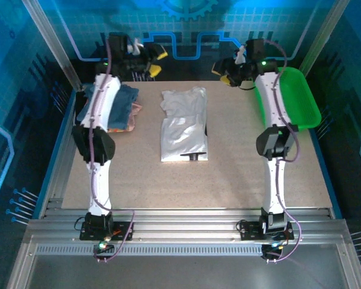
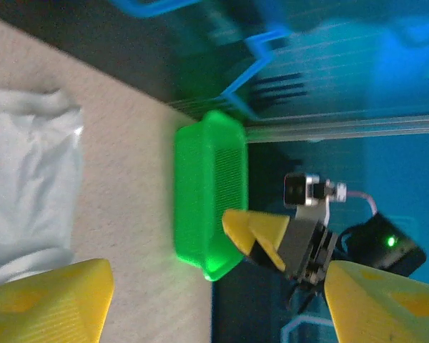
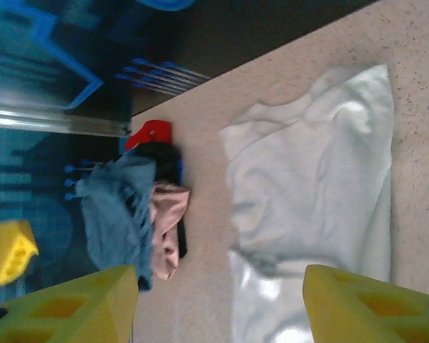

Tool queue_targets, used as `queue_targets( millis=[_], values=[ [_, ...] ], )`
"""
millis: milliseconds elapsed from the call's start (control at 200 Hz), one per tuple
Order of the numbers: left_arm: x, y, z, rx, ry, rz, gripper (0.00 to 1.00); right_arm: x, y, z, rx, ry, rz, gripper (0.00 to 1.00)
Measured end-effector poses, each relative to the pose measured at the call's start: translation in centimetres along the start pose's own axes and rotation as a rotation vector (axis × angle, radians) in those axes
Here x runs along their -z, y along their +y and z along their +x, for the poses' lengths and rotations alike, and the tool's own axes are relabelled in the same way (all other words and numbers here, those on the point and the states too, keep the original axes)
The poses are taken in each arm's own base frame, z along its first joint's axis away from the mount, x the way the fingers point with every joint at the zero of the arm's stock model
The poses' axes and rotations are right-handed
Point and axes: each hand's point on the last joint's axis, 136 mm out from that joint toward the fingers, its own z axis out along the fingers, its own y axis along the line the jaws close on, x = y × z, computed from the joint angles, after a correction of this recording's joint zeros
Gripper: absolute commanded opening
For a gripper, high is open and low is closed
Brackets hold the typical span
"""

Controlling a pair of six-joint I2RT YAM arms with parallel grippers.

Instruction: Fold and stack the t-shirts

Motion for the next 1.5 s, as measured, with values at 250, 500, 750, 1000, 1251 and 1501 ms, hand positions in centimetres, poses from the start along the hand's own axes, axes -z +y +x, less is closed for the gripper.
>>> queue_targets(
  millis=[250, 500, 750, 1000, 1251, 1501],
  values=[
    [7.8, 2.8, 9.8, -0.011, 0.050, -0.124, 0.92, 10.5, 3.1, 14.8, 0.138, 0.064, 0.046, 0.77],
    [8.3, 16.9, 24.3, 0.138, 0.291, -0.366, 0.89, 3.9, -9.3, 27.8, -0.005, 0.368, 0.216, 0.75],
    [7.5, 22.8, 30.4, 0.210, 0.388, -0.456, 0.87, -1.2, -12.8, 32.2, -0.059, 0.469, 0.240, 0.73],
    [4.5, 25.1, 29.9, 0.243, 0.382, -0.463, 0.80, -4.3, -14.1, 32.4, -0.092, 0.486, 0.248, 0.71],
    [3.8, 26.2, 29.9, 0.261, 0.396, -0.494, 0.79, -5.5, -14.3, 31.9, -0.096, 0.488, 0.251, 0.70],
    [1.7, 26.8, 29.6, 0.267, 0.417, -0.508, 0.74, -7.2, -14.2, 30.7, -0.103, 0.487, 0.253, 0.62]
  ],
)
